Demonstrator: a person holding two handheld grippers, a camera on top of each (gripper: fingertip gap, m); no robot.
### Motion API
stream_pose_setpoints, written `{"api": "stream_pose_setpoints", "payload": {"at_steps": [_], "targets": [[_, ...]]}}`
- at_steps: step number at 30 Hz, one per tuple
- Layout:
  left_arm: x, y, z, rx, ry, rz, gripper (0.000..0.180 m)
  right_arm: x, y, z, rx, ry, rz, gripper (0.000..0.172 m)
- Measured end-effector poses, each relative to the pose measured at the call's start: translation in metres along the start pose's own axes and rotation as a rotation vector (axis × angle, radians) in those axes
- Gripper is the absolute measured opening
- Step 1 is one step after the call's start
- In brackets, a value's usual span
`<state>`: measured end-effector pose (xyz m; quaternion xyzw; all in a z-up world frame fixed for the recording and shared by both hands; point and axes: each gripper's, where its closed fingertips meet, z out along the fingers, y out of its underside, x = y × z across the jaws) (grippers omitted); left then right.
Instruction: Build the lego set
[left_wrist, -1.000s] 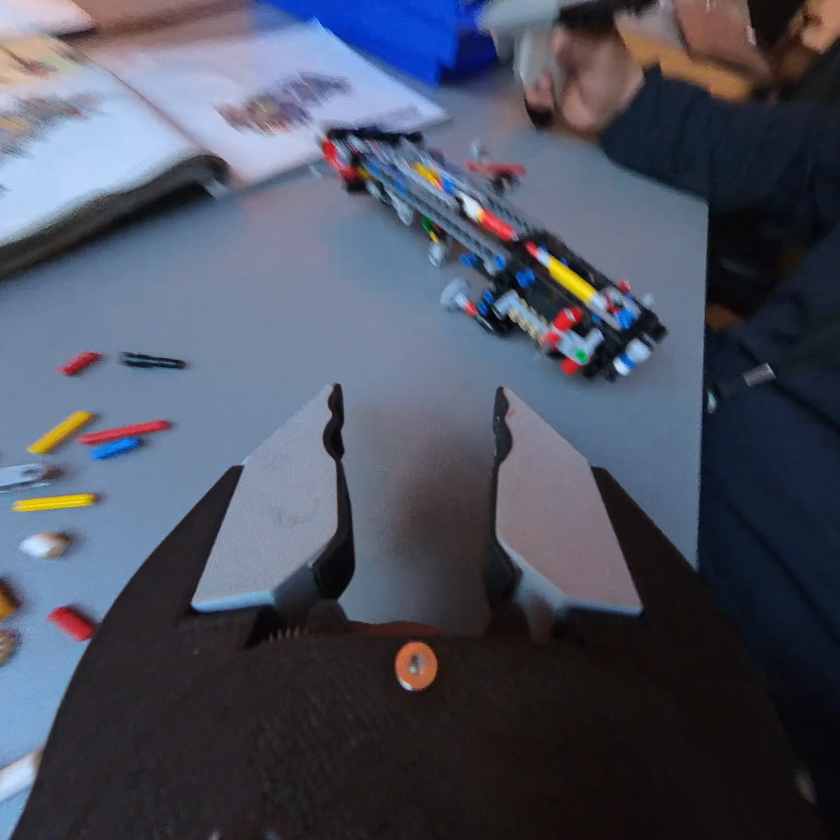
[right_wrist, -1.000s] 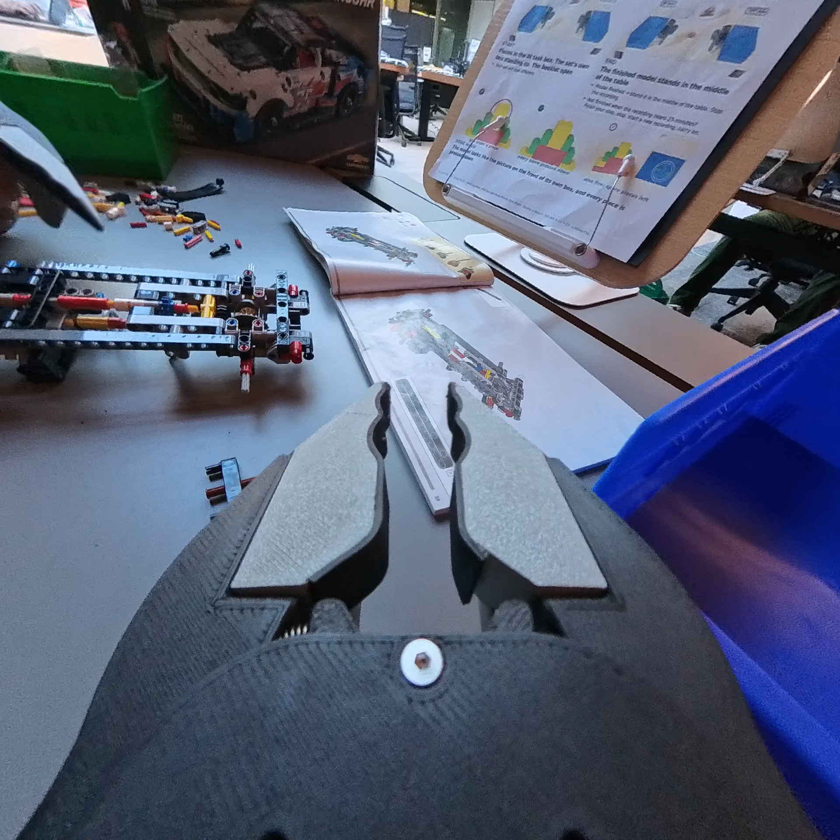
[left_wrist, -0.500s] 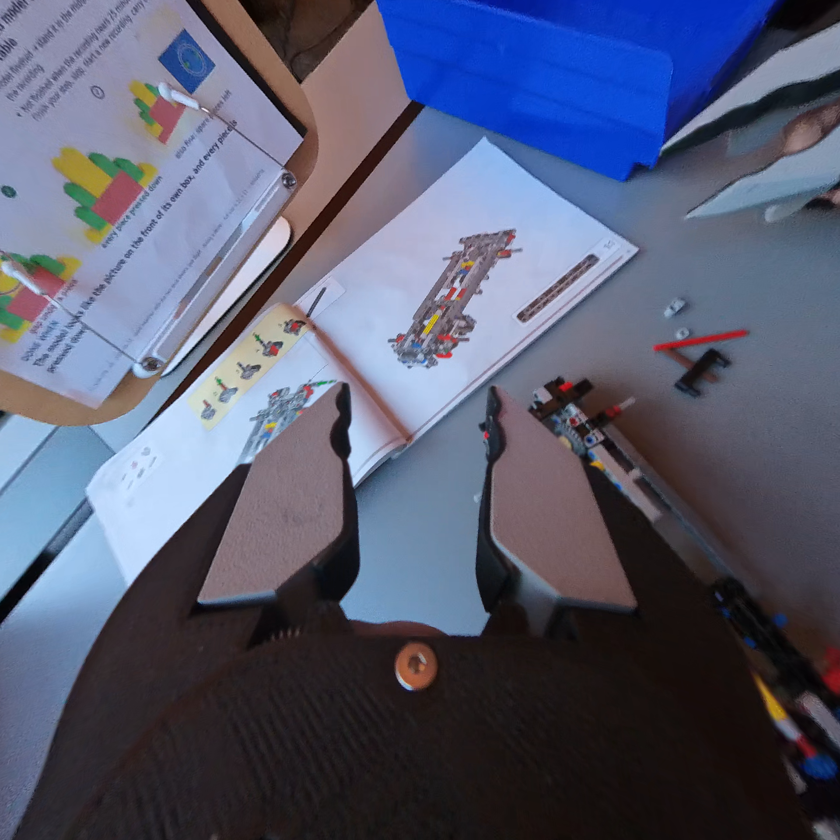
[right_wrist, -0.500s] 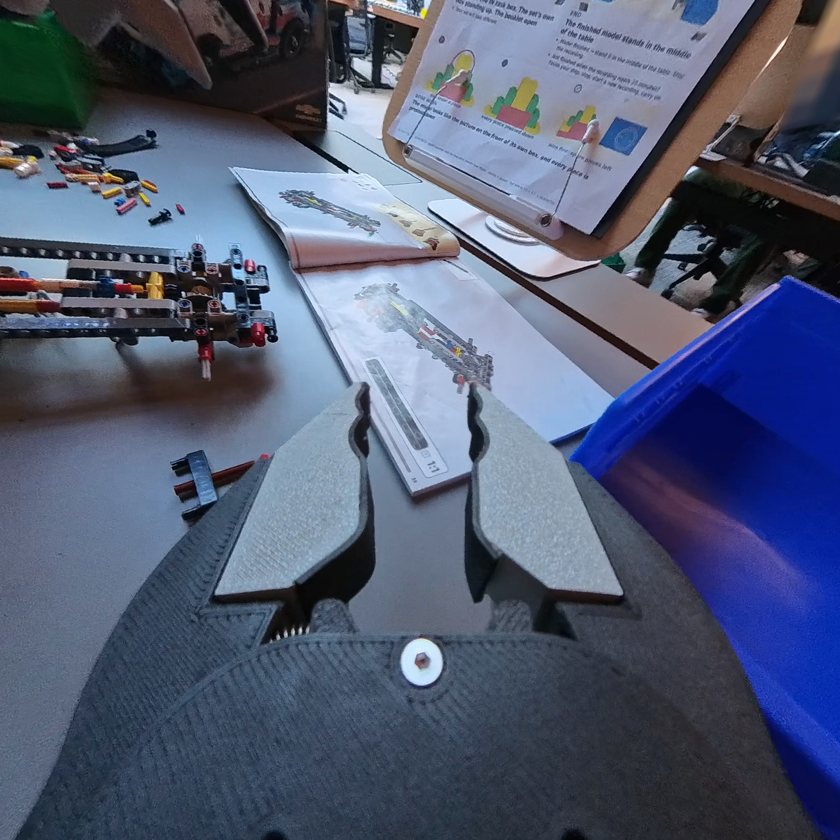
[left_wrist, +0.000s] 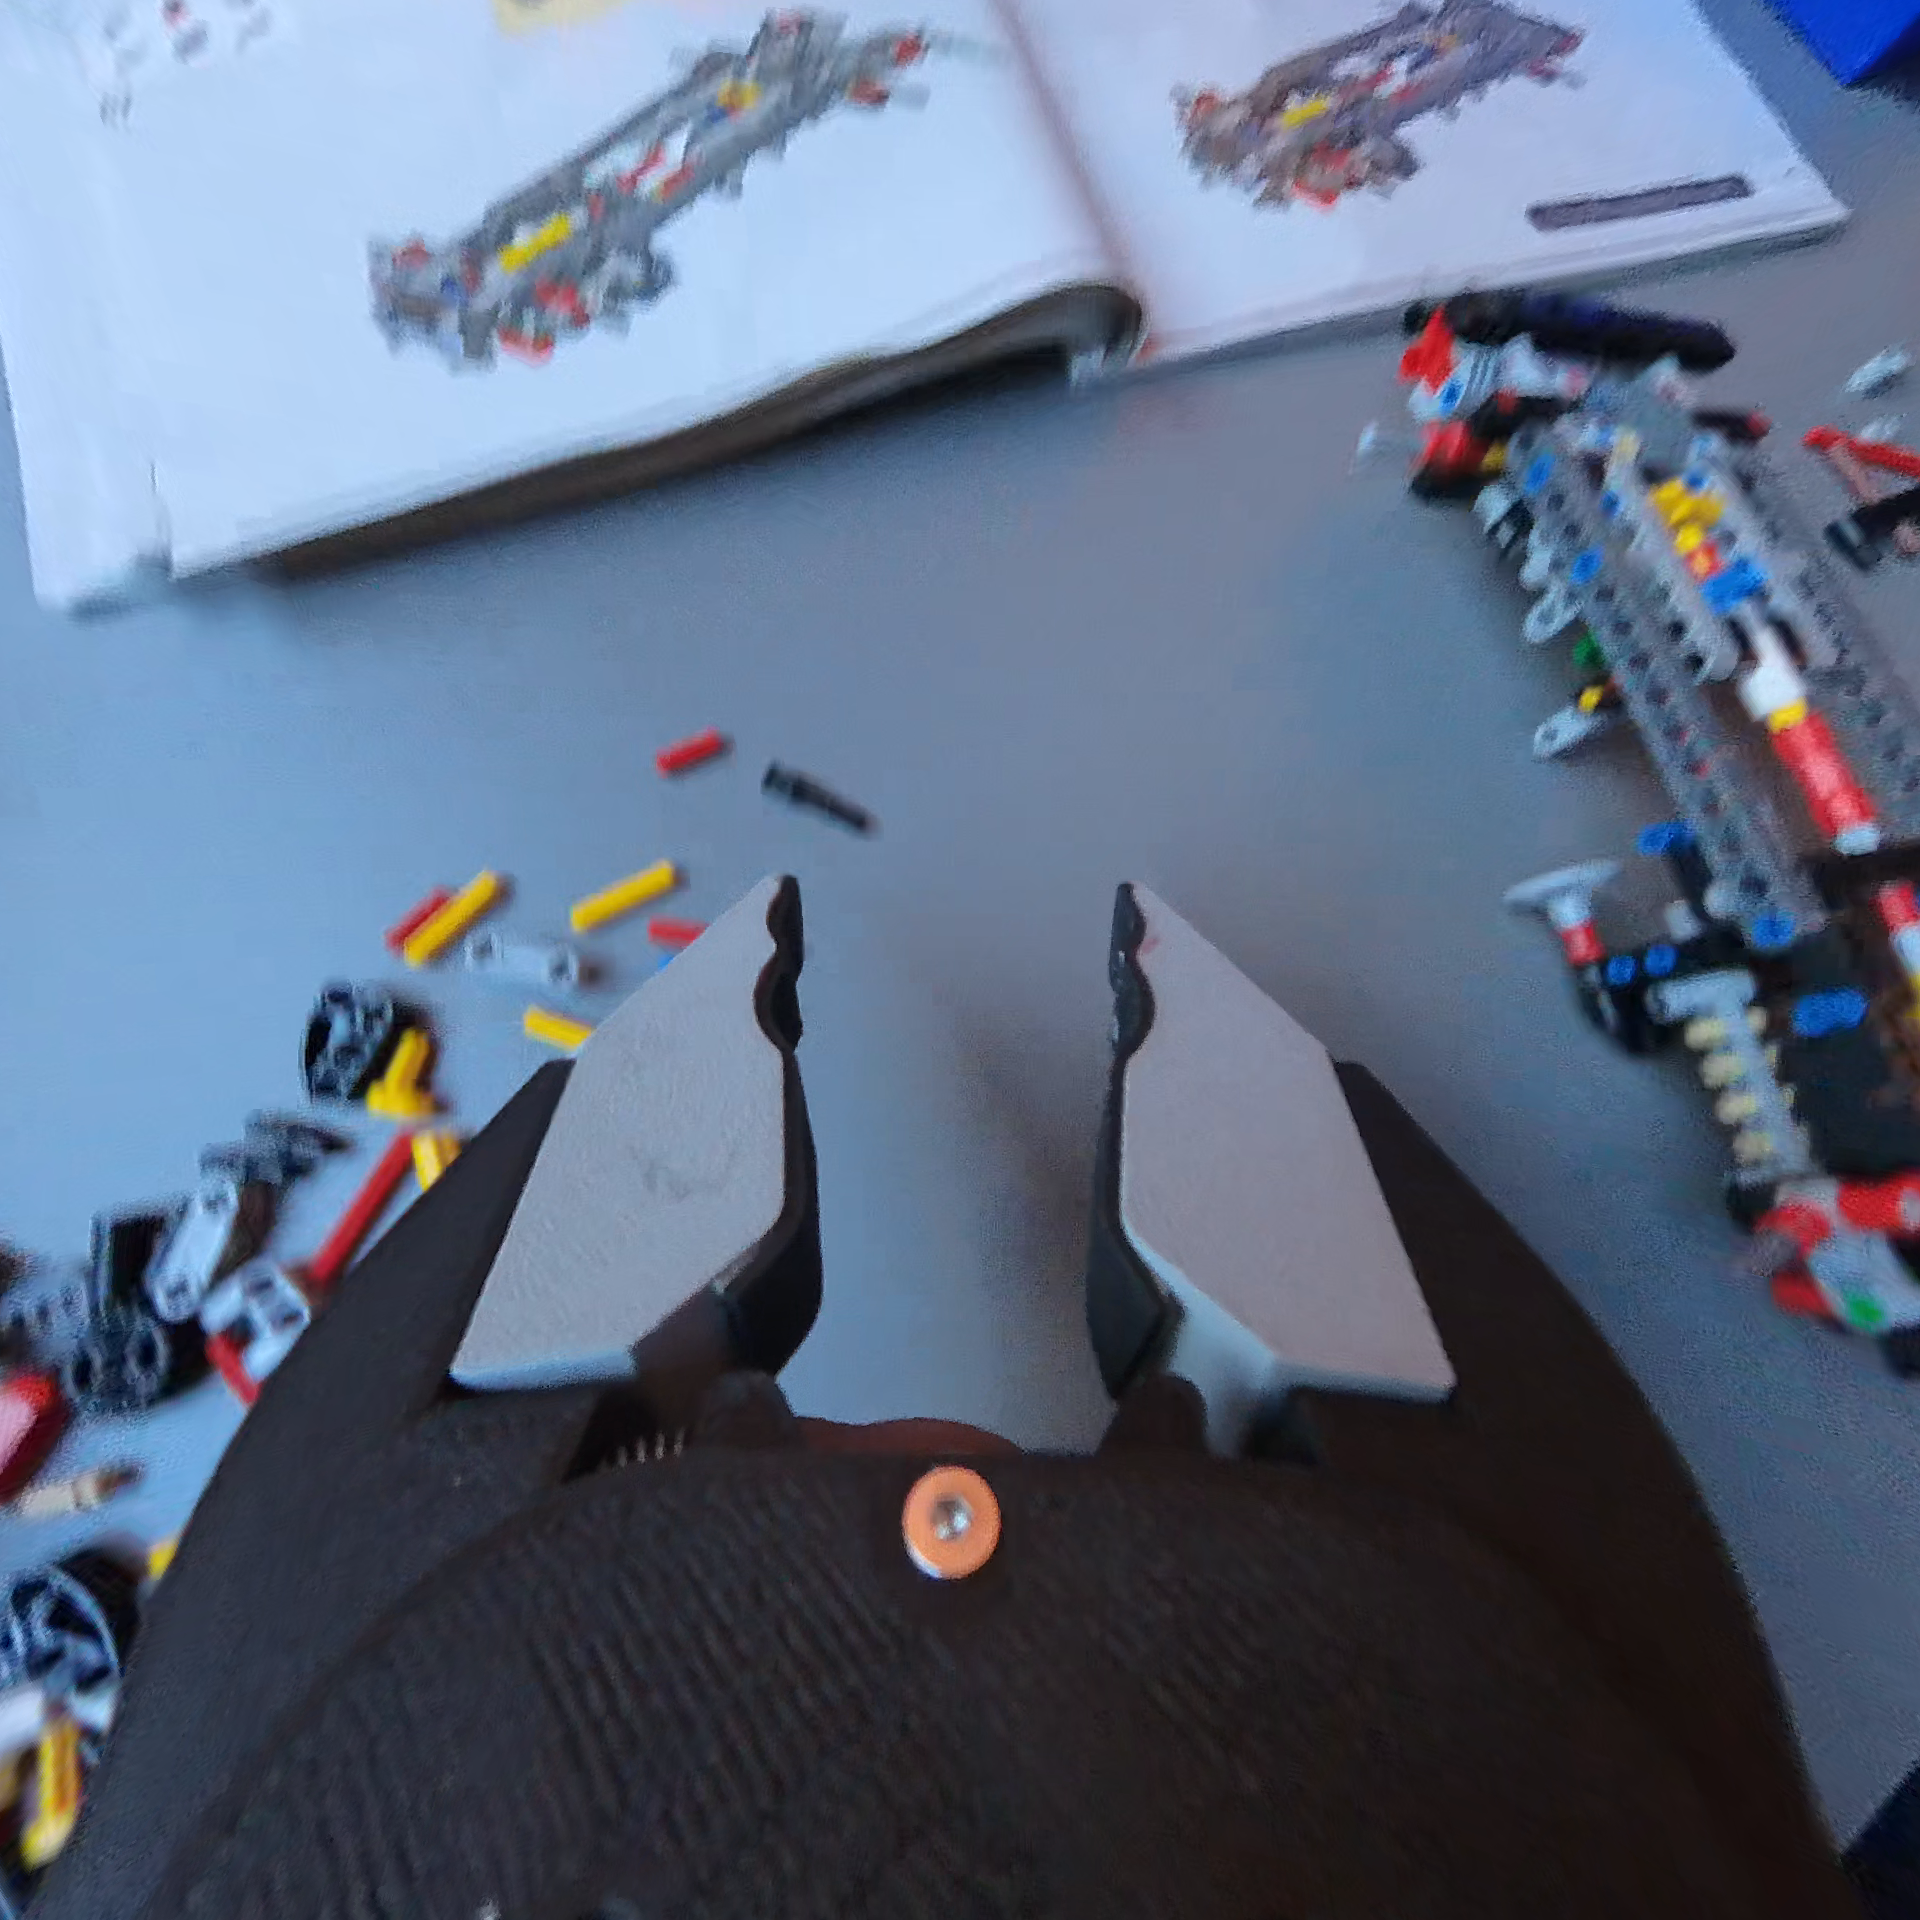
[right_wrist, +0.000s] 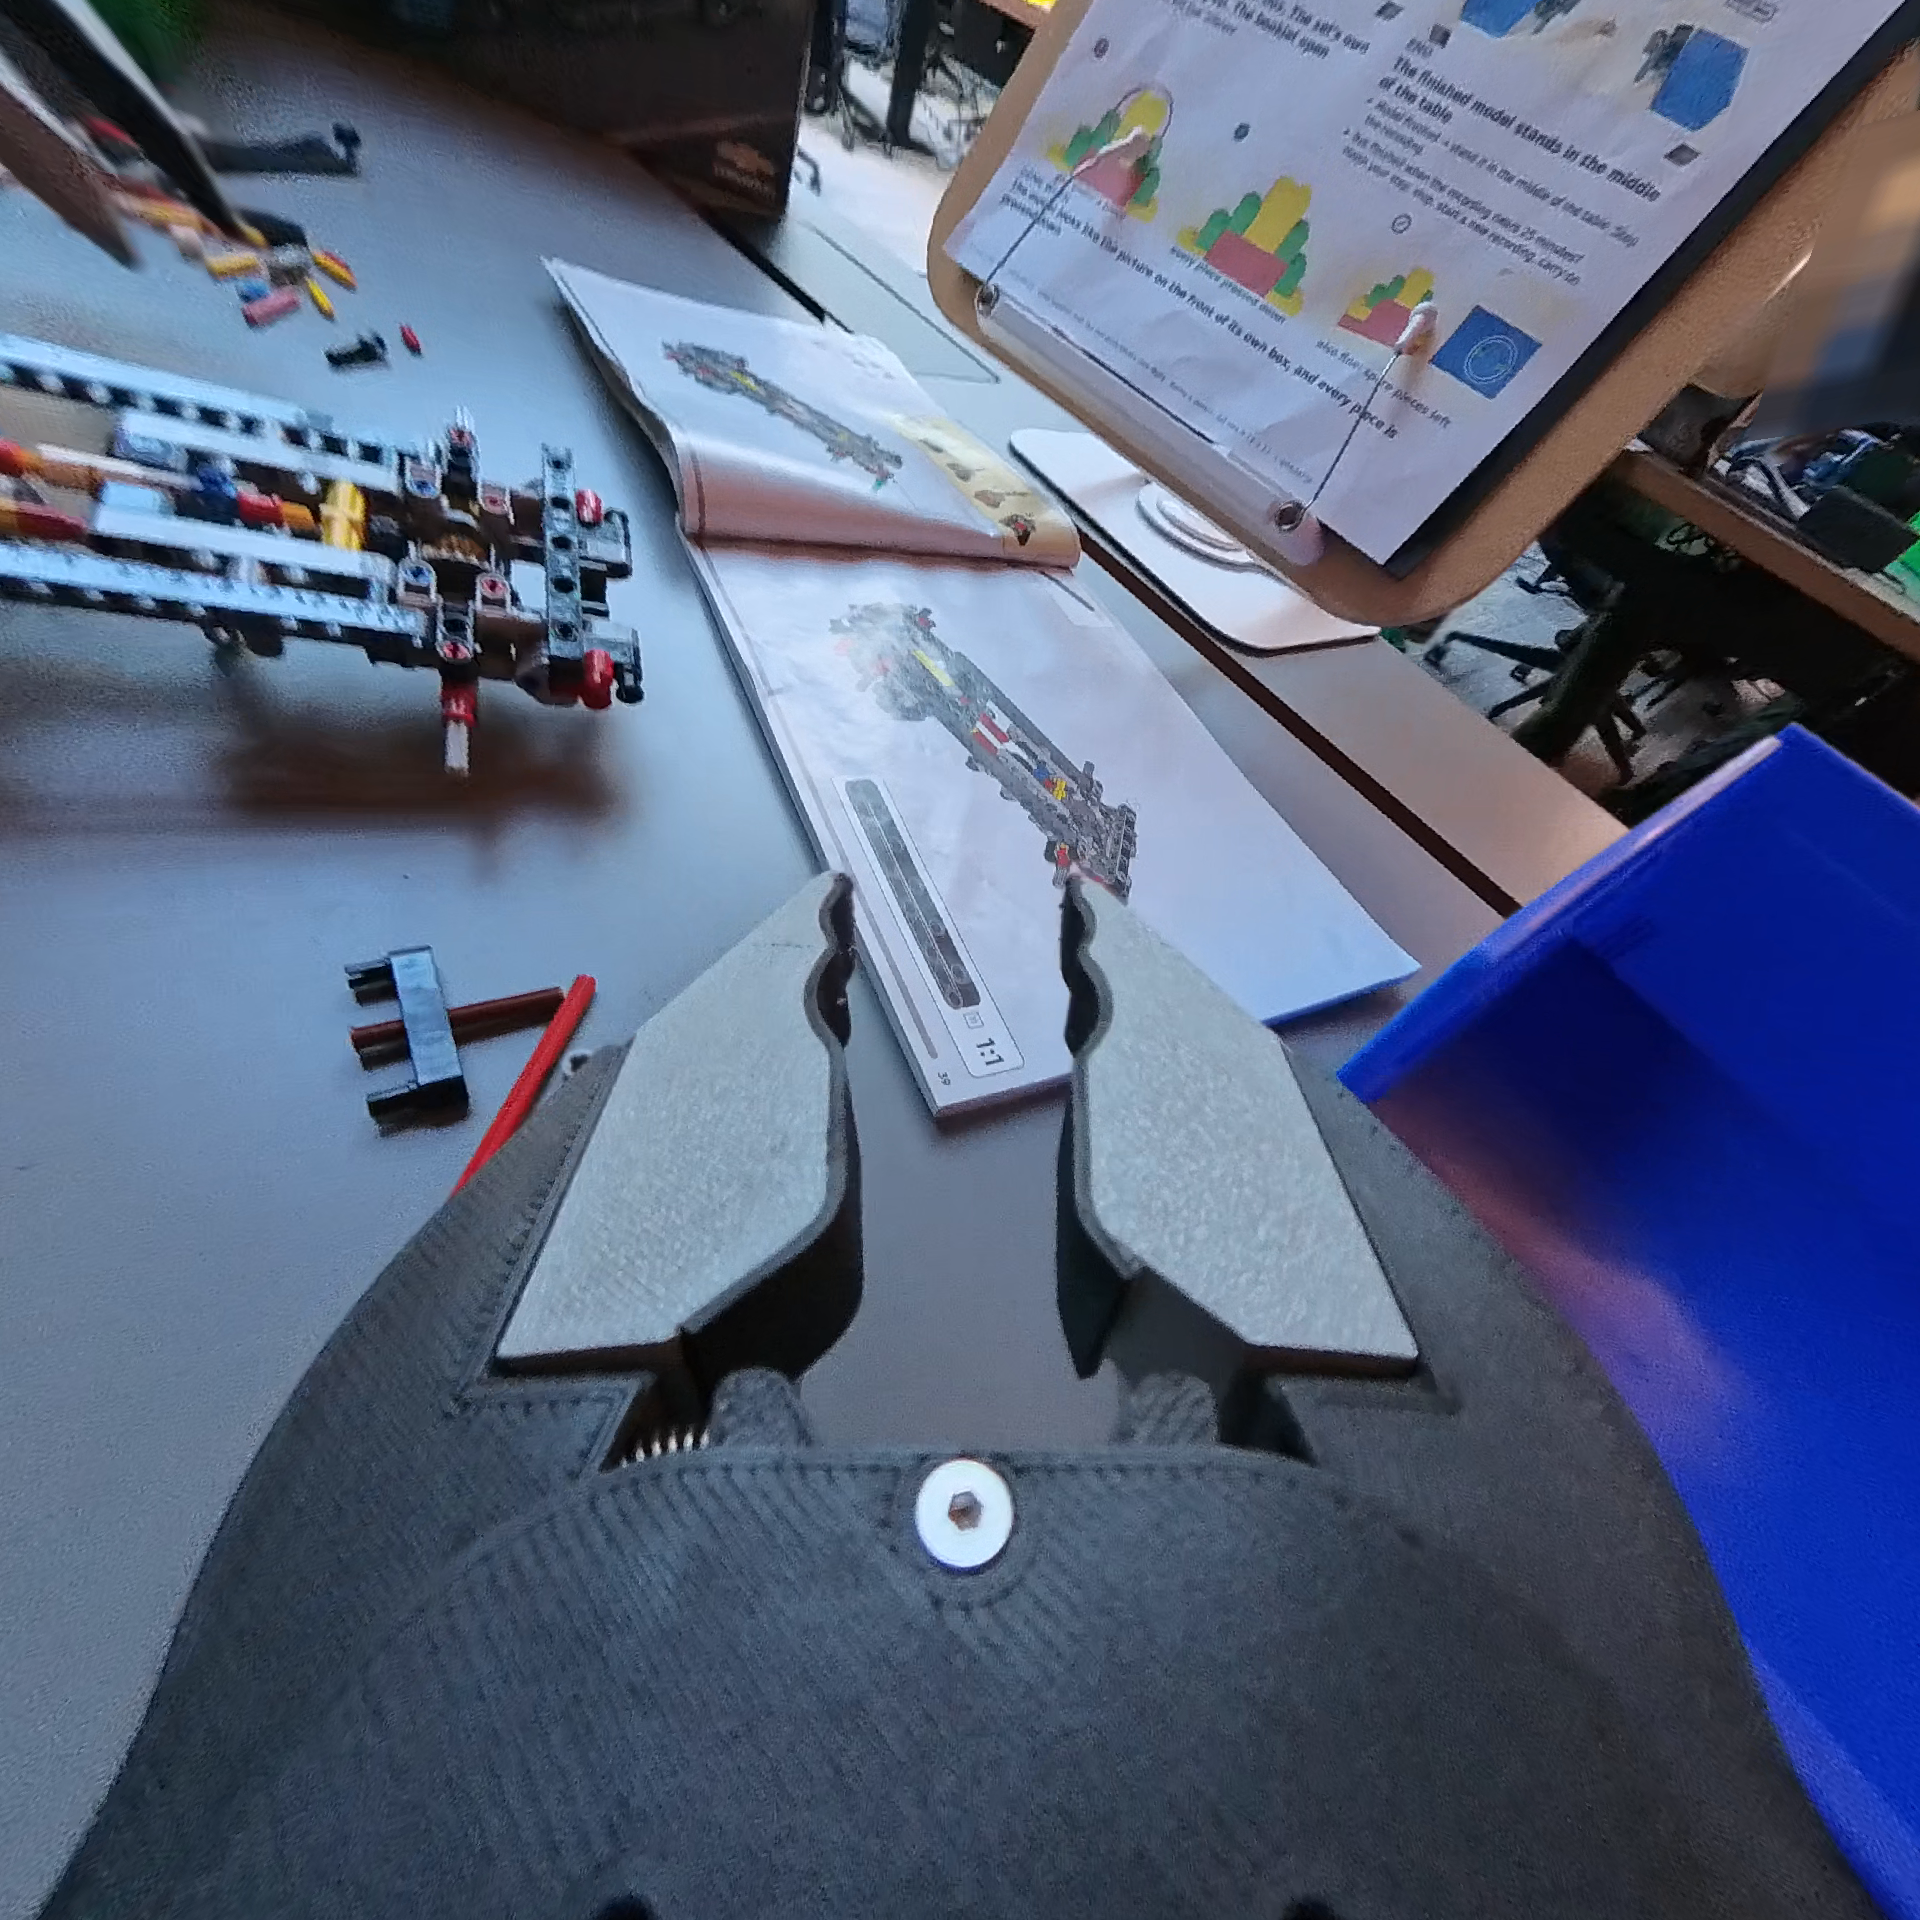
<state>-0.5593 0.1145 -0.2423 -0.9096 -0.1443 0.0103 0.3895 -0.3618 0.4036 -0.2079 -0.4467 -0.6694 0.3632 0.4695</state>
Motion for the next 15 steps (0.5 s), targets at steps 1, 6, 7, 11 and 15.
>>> {"api": "stream_pose_setpoints", "payload": {"at_steps": [1, 6, 7, 11, 15], "targets": [[-0.002, 0.013, -0.004, -0.005, -0.001, -0.015, 0.057, -0.001, 0.003, 0.002, -0.012, 0.005, -0.01, 0.037], [-0.006, 0.054, -0.019, 0.041, -0.034, -0.07, 0.047, 0.009, 0.004, 0.0, -0.012, 0.092, -0.009, 0.032], [-0.004, 0.057, -0.024, 0.054, -0.029, -0.092, 0.051, 0.012, 0.003, -0.002, -0.005, 0.124, -0.012, 0.03], [0.005, 0.054, -0.044, 0.168, -0.033, -0.116, 0.052, 0.022, 0.005, -0.015, -0.016, 0.281, -0.065, 0.027], [0.03, 0.057, -0.066, 0.194, -0.011, -0.081, 0.057, 0.016, 0.002, -0.03, -0.011, 0.378, -0.082, 0.025]]}}
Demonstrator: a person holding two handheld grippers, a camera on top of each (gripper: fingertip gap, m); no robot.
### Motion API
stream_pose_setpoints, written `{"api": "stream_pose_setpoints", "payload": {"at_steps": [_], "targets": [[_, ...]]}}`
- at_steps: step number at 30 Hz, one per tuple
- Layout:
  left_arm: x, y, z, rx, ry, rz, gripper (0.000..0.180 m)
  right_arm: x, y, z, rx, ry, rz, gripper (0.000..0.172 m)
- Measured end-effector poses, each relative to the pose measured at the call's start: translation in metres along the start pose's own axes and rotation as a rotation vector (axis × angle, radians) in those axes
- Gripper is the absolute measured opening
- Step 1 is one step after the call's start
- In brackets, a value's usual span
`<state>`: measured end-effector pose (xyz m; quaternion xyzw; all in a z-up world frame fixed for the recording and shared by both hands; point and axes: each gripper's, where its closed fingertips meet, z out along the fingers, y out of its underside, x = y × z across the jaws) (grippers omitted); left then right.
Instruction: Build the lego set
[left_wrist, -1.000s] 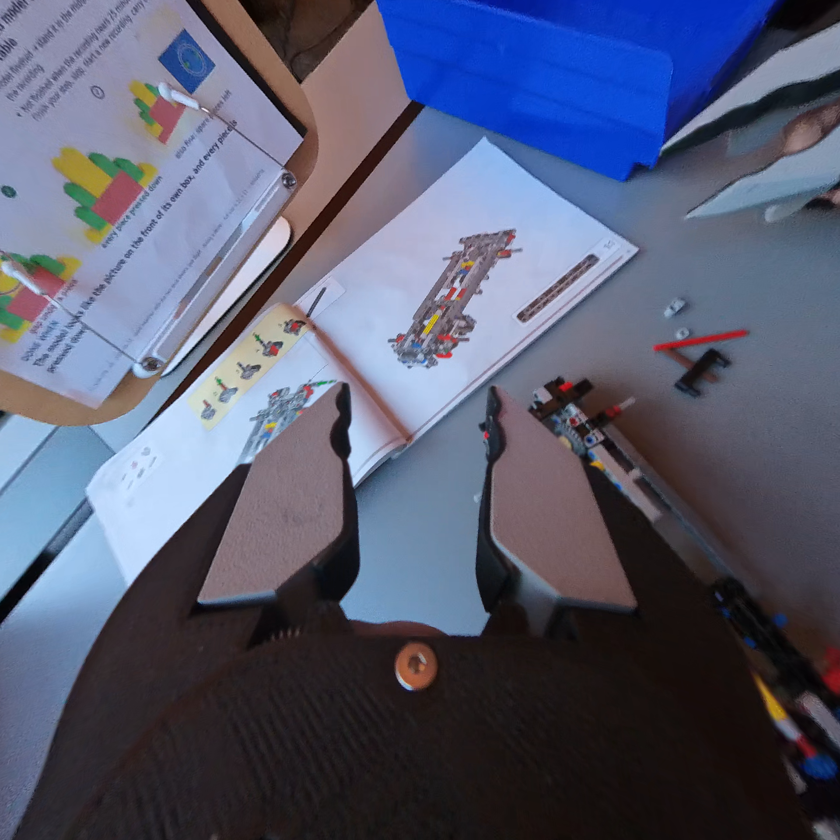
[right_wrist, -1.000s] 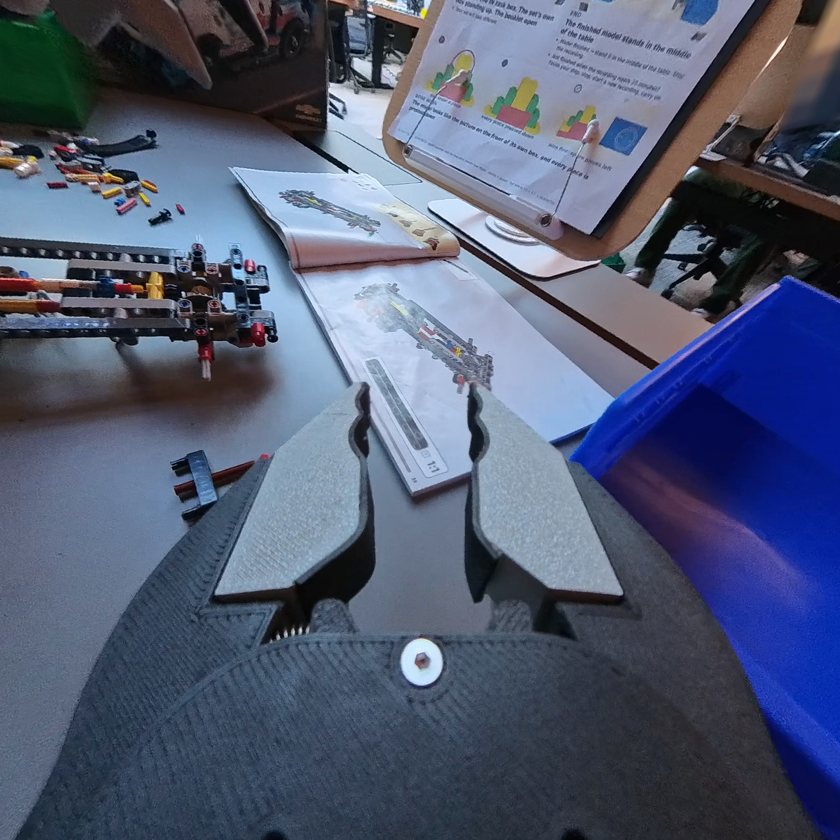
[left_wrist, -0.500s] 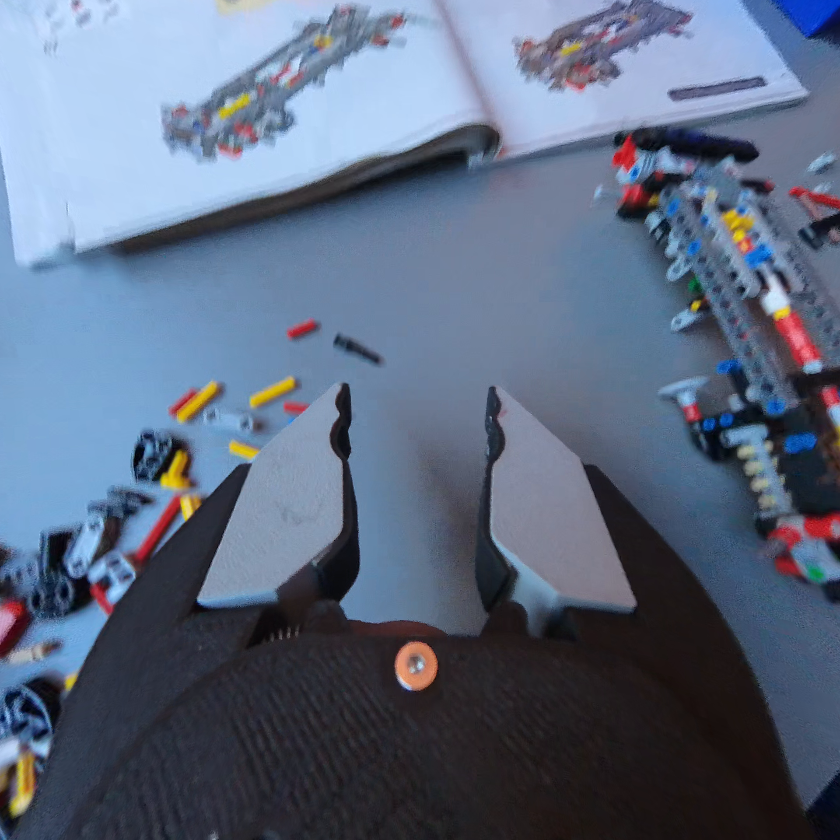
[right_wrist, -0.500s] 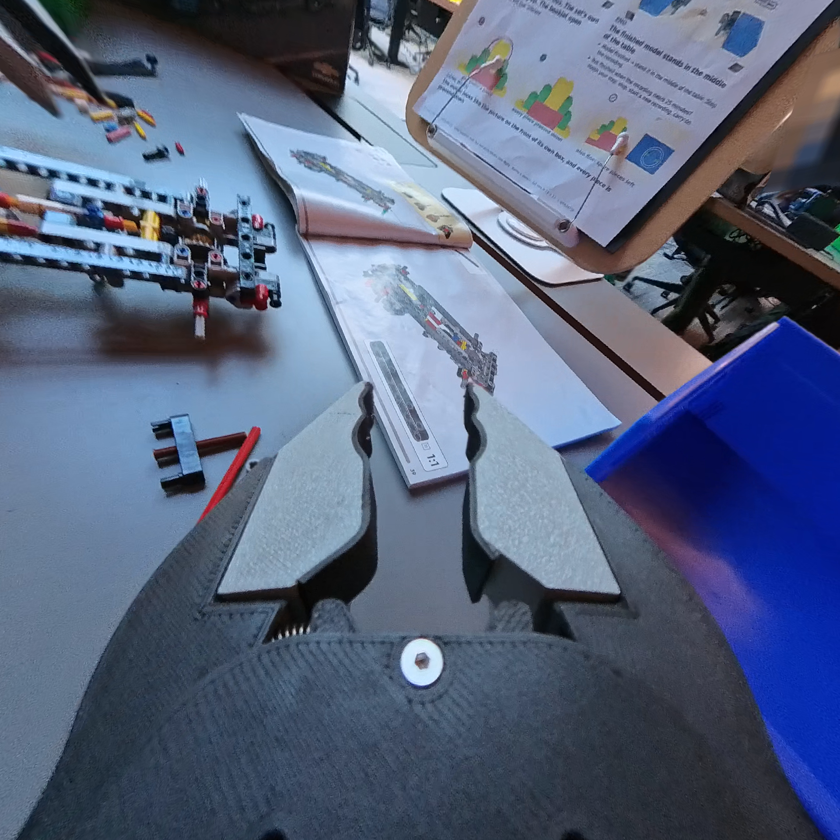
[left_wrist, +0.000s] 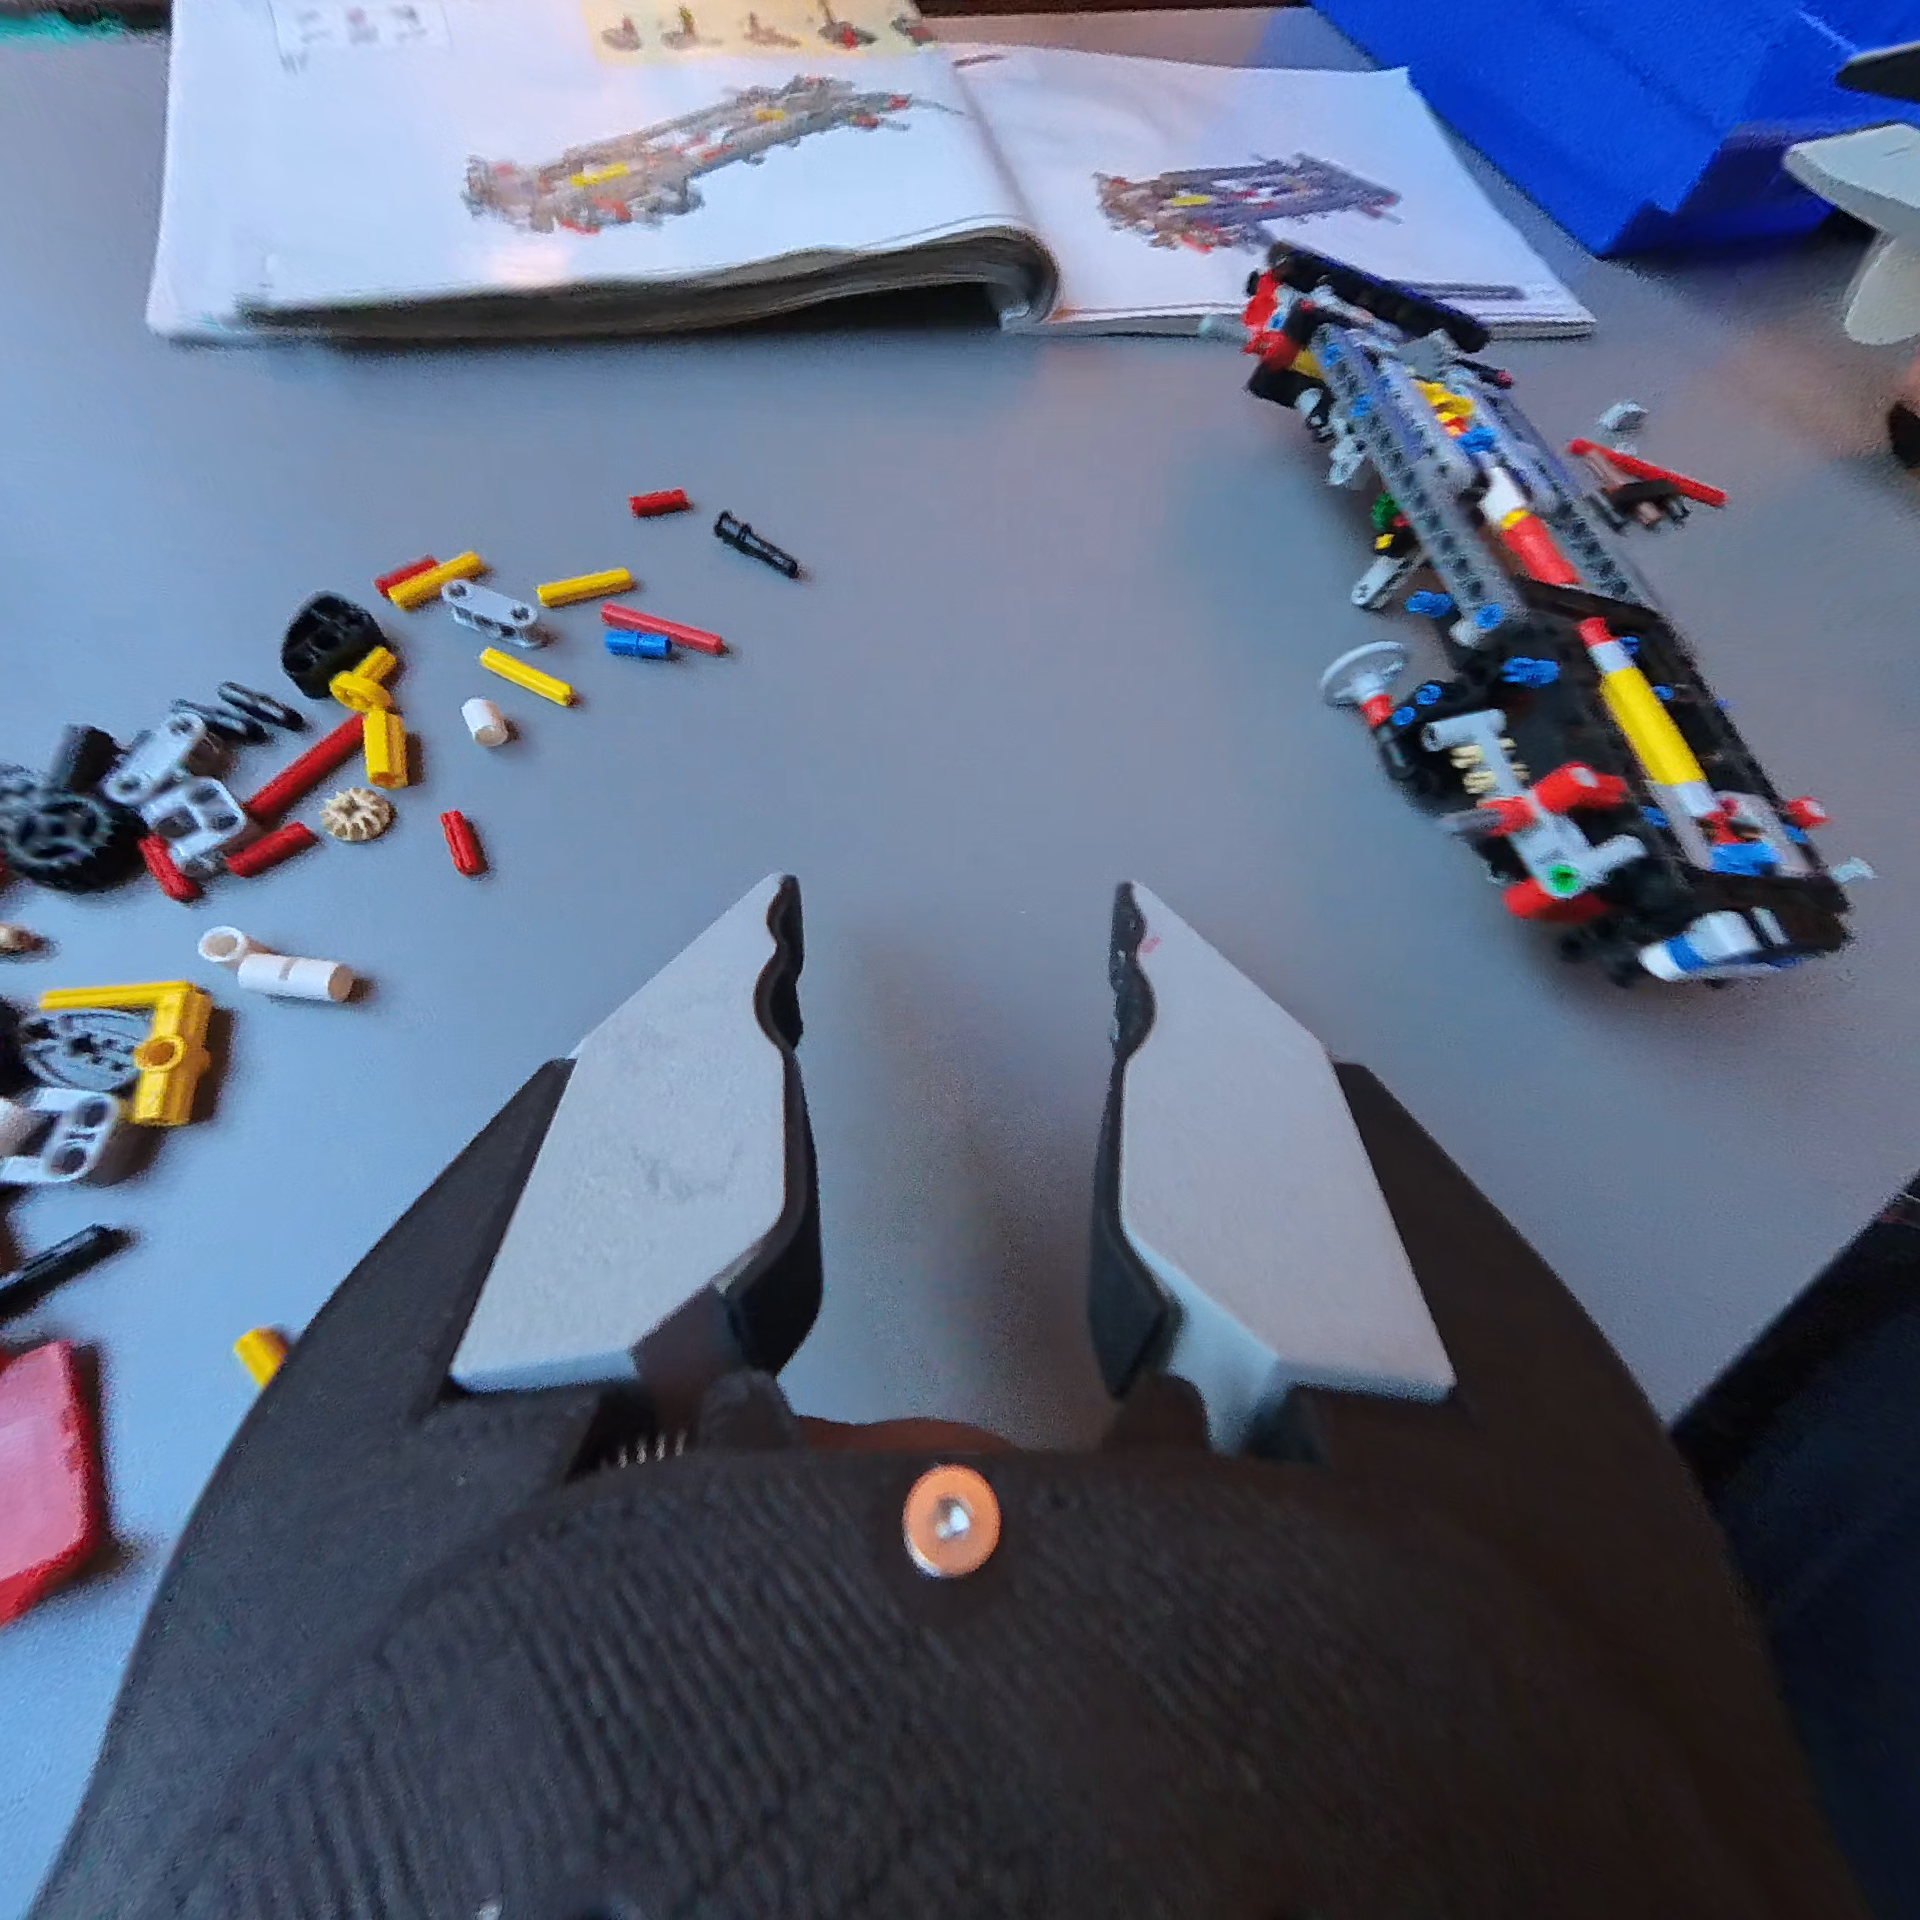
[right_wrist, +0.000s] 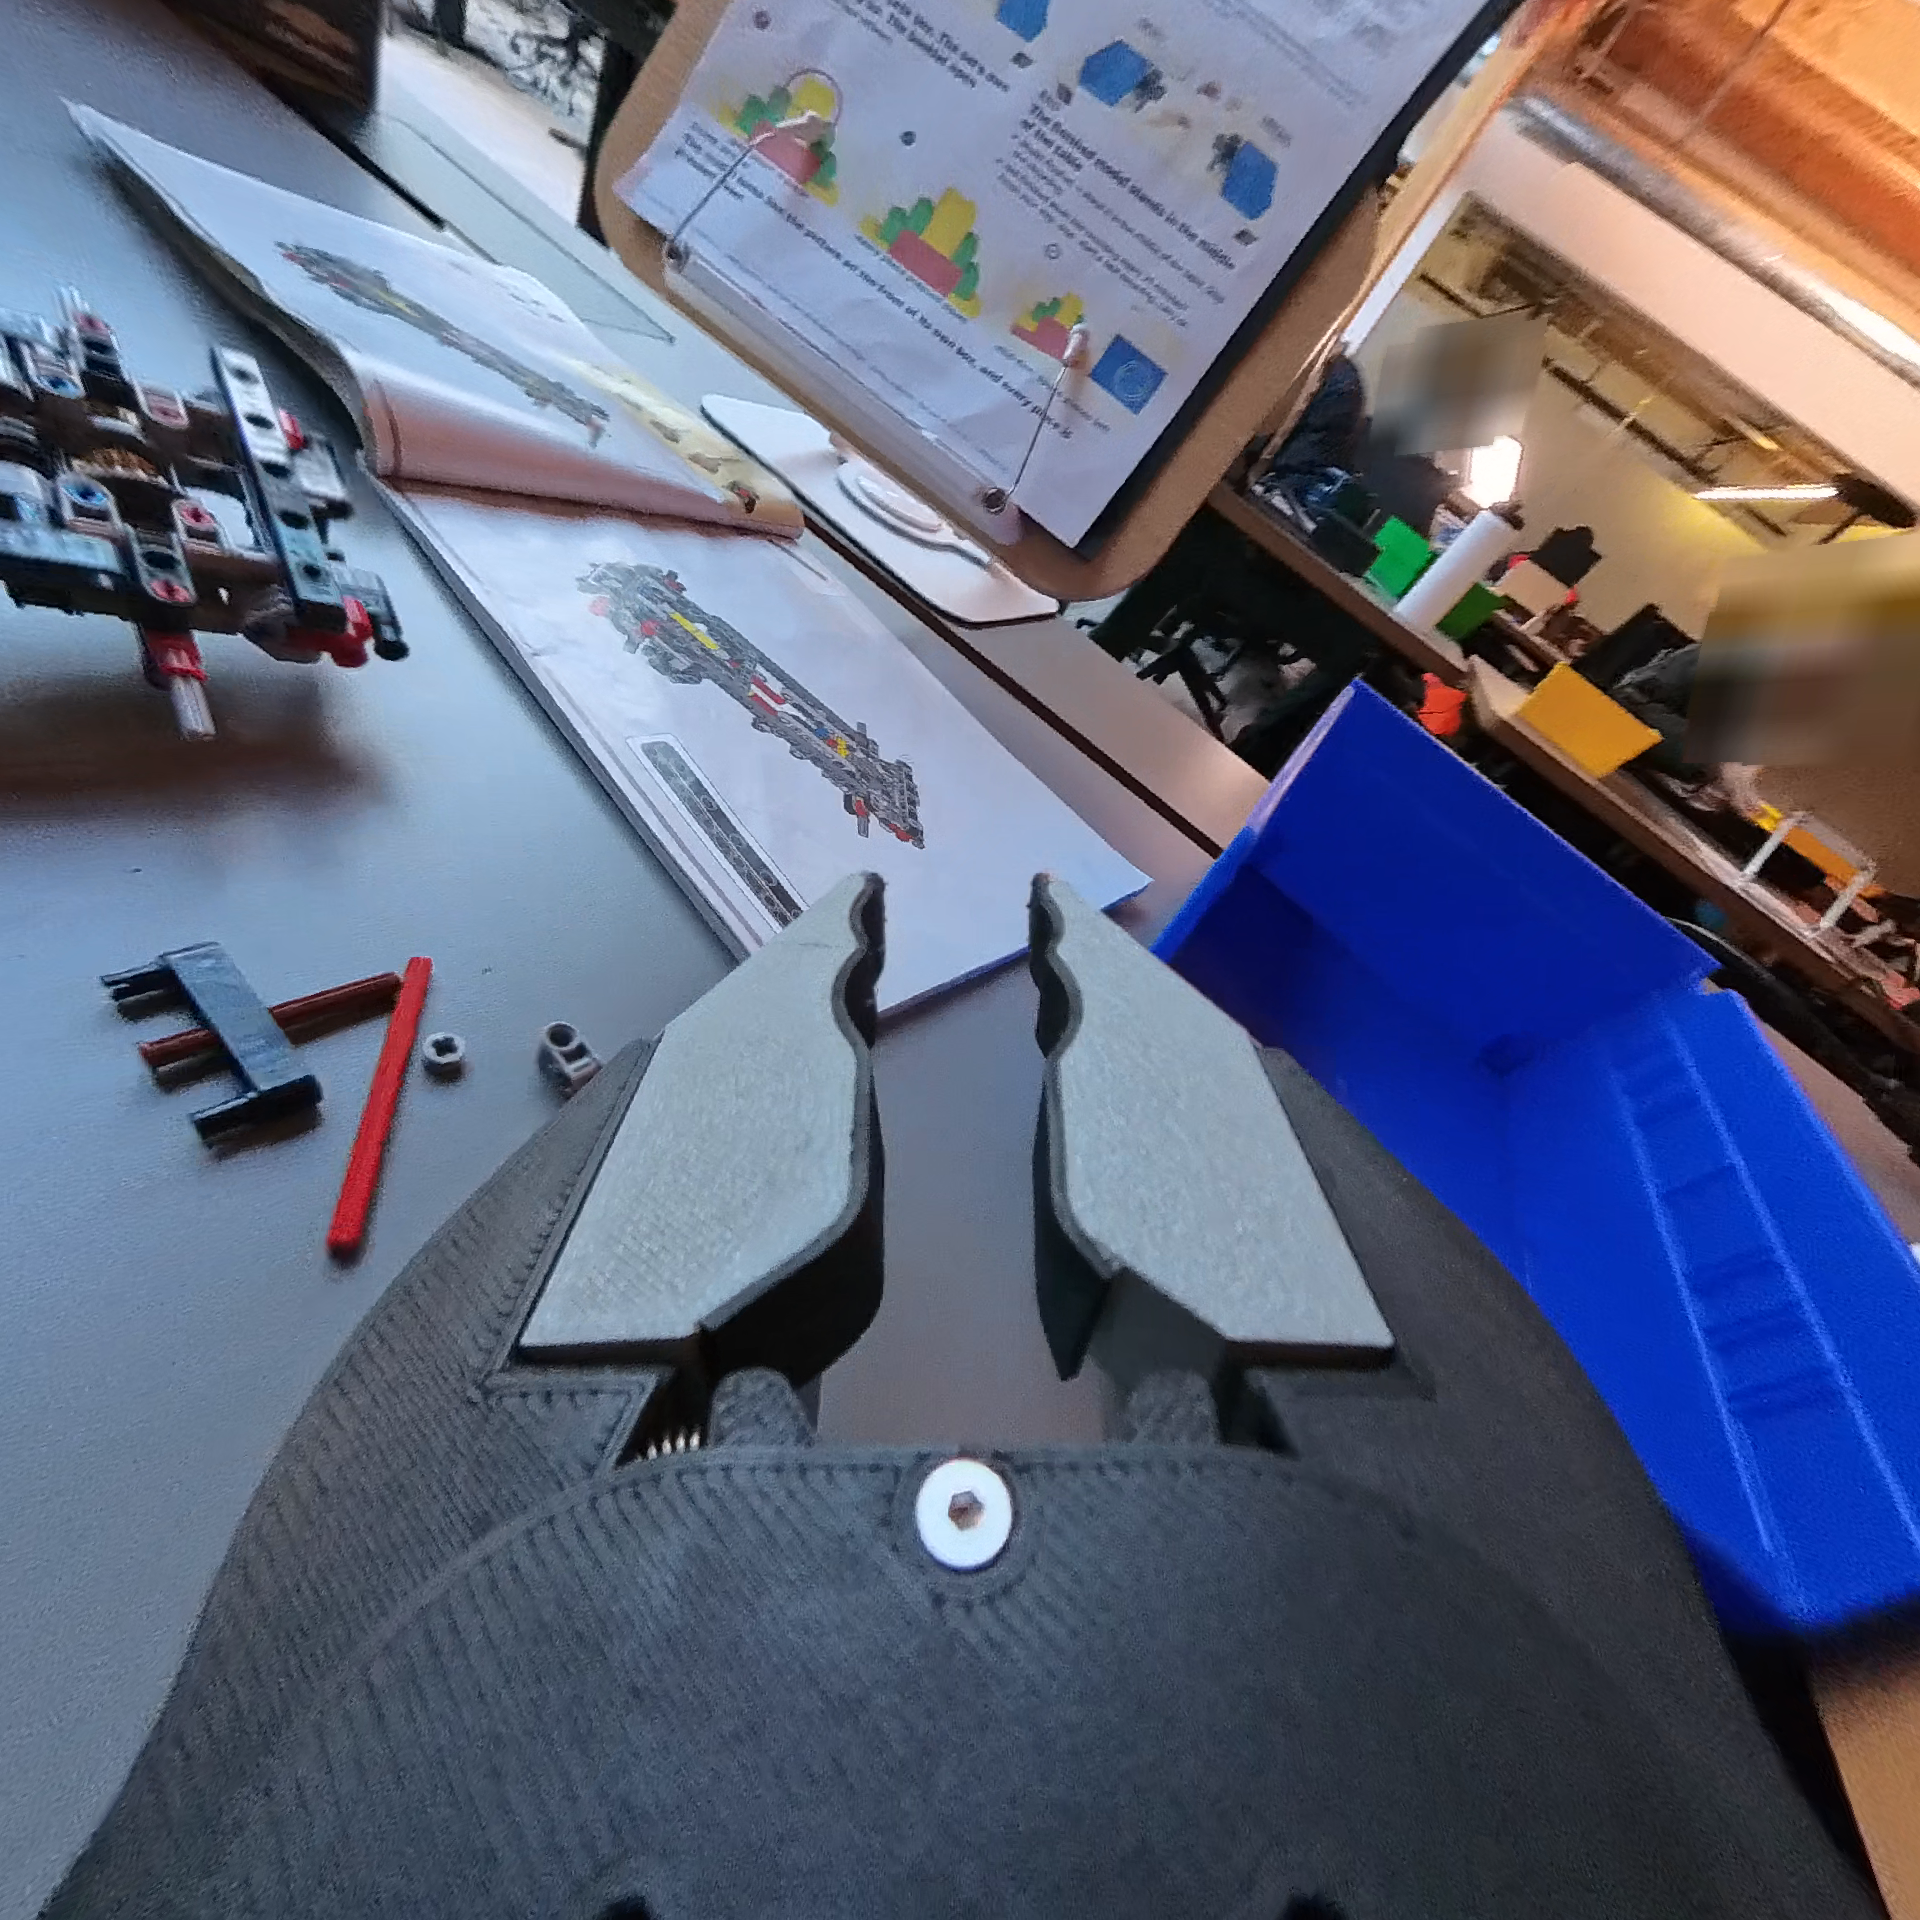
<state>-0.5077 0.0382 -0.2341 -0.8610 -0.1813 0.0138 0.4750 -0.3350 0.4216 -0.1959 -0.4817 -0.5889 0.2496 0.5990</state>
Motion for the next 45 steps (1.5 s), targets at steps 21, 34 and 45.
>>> {"api": "stream_pose_setpoints", "payload": {"at_steps": [21, 34, 45], "targets": [[0.165, -0.148, 0.291, -0.674, 0.166, 0.668, 0.112, -0.014, -0.016, -0.003, 0.08, -0.296, 0.398, 0.042], [0.177, -0.135, 0.31, -0.727, 0.533, 0.51, 0.084, -0.02, -0.02, -0.004, 0.088, -0.357, 0.388, 0.038], [0.164, -0.131, 0.316, -0.623, 0.46, 0.763, 0.062, 0.016, -0.007, -0.004, 0.077, -0.244, 0.433, 0.035]]}}
